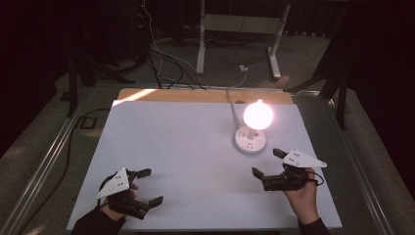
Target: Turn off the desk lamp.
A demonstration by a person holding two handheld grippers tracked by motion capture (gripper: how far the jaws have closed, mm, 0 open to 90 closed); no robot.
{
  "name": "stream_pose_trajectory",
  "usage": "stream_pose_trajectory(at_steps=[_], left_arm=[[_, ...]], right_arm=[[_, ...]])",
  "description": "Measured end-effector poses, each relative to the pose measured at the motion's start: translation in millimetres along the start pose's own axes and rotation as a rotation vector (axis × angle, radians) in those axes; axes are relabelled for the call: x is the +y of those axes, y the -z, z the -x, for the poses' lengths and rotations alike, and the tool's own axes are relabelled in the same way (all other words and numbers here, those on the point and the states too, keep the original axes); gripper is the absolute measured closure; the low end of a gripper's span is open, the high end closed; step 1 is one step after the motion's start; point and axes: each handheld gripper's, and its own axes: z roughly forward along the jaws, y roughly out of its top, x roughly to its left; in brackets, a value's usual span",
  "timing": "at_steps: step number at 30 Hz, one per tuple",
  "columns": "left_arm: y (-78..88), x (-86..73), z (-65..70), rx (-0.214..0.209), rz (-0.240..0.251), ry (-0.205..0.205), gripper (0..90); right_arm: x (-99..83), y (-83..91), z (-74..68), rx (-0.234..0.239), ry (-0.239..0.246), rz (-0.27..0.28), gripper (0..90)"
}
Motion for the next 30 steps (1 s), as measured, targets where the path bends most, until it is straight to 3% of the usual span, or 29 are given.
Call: stream_pose_trajectory(at_steps=[16, 30], left_arm=[[0.5, 0.0, 0.0, -0.006, 0.010, 0.008, 0.6], [0.6, 0.0, 0.2, -0.007, 0.014, 0.010, 0.6]], right_arm=[[5.6, -12.3, 23.1, -0.068, -0.031, -0.002, 0.0], [4.0, -27.8, 43.3, -0.087, -0.062, -0.024, 0.0]])
